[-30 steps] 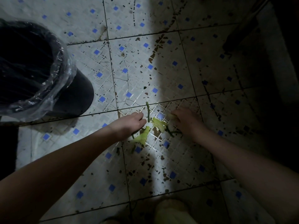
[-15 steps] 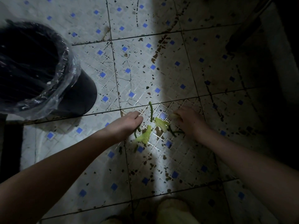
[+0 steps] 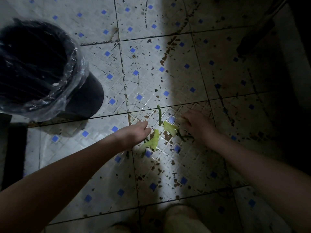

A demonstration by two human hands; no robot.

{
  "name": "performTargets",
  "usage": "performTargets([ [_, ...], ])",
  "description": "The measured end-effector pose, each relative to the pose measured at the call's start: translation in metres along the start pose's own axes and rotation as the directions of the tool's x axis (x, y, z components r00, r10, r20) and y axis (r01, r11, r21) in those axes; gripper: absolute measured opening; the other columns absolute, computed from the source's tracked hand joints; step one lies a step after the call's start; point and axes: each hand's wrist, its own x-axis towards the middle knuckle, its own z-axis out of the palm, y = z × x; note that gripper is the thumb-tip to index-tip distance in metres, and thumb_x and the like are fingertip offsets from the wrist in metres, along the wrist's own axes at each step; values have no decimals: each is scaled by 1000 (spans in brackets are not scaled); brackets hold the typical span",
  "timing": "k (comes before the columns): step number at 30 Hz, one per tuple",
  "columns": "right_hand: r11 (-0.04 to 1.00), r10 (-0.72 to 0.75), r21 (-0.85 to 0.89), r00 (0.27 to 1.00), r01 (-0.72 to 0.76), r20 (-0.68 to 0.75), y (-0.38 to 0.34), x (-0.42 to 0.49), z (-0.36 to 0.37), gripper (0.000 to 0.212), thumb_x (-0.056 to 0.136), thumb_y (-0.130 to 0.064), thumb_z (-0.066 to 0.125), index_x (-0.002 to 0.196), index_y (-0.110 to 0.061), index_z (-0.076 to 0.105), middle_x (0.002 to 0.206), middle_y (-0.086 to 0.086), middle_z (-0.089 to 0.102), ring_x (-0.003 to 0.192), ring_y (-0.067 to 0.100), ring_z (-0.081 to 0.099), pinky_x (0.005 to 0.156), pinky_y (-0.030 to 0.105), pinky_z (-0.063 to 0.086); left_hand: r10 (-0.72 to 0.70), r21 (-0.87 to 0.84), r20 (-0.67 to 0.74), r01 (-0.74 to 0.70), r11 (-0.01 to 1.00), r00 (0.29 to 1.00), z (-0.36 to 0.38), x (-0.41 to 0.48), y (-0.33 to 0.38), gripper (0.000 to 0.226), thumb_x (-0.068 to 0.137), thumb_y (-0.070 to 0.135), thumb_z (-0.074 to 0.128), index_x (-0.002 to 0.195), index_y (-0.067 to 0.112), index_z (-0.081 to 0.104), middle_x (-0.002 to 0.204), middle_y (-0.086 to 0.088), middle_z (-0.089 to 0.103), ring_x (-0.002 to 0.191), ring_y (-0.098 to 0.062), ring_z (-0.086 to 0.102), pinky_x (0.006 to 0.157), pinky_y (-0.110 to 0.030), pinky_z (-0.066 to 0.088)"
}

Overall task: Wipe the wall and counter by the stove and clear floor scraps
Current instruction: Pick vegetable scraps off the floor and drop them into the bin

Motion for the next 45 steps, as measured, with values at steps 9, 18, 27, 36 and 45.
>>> performTargets([
  [9, 998, -64, 20, 997, 65, -45, -17, -4, -8, 21, 89, -6, 46, 104, -12, 60, 107, 10, 58, 99, 29, 54, 84, 39, 47, -230, -6, 2, 231, 973, 973, -36, -27, -7, 16, 88, -1, 46, 102, 6, 46, 101, -10, 42, 78, -20, 42, 62, -32, 38],
  [18, 990, -140, -4, 958, 143, -251, -64, 18, -54, 33, 87, 7, 50, 115, -6, 61, 111, 11, 58, 99, 25, 57, 85, 38, 51, -349, 37, -163, 359, 933, 923, -96, -55, -13, 60, 55, -16, 74, 101, 7, 42, 100, -6, 34, 79, -17, 34, 61, -31, 35],
  [27, 950, -306, -170, 881, 261, -359, -109, 34, -104, 27, 86, 3, 47, 109, -4, 61, 102, 14, 58, 96, 34, 54, 73, 43, 49, -395, -33, -524, 445, 895, 754, -161, -88, -39, 38, 69, -26, 45, 96, 1, 48, 98, -18, 42, 74, -25, 38, 61, -39, 36],
  [36, 909, -414, -162, 791, 384, -450, -168, 50, -122, 26, 87, 2, 48, 107, -5, 62, 101, 14, 60, 91, 34, 55, 70, 48, 50, -518, -155, -634, 562, 812, 574, -177, -165, -69, 29, 78, -15, 51, 99, 4, 46, 101, -17, 40, 82, -29, 43, 68, -43, 42],
  [45, 819, -572, -222, 716, 530, -401, -240, 63, -111, 25, 85, 0, 50, 106, -4, 62, 98, 16, 59, 89, 36, 55, 69, 48, 50, -613, -140, -576, 674, 726, 540, -141, -221, -93, 25, 77, -12, 59, 95, 0, 46, 98, -21, 41, 83, -39, 48, 63, -48, 45],
])
